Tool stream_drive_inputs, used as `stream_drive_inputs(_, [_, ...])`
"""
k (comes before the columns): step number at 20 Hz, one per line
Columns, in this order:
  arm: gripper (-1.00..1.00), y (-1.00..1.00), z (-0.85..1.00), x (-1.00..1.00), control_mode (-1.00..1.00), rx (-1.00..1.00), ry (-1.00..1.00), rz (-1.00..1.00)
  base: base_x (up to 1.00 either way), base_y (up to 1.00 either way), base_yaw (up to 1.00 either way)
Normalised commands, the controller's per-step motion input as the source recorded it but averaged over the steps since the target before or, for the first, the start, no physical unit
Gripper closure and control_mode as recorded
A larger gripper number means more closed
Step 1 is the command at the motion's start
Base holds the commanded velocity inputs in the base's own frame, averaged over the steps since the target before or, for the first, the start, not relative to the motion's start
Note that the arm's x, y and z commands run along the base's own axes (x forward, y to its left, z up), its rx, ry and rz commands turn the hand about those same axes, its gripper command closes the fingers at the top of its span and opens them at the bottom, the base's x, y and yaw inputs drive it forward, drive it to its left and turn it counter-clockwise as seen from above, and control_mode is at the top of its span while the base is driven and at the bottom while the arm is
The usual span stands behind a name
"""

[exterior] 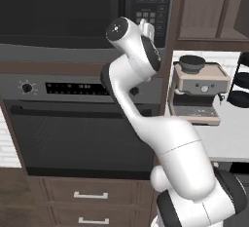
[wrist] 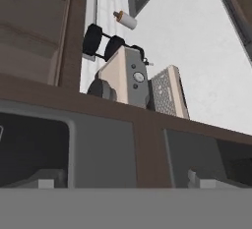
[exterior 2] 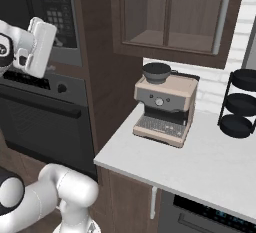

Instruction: Open the microwave, place the bowl with waffle inside the microwave, then close the microwave door and turn it on.

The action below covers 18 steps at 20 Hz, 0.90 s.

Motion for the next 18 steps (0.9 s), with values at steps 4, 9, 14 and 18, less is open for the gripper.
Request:
stream_drive_inputs(4, [-1.0,-0.02,0.0,0.33,-1.0,0.0,0.0,0.0,0.0,0.0,0.0])
stream_drive_inputs(9, [-1.0,0.0,0.0,0.33,-1.0,0.0,0.0,0.0,0.0,0.0,0.0])
stream_drive_inputs(14, [-1.0,0.0,0.0,0.3,-1.0,0.0,0.0,0.0,0.0,0.0,0.0])
stream_drive_inputs(18, [-1.0,-0.01,-0.06,0.06,-1.0,0.0,-0.02,0.0,0.0,0.0,0.0])
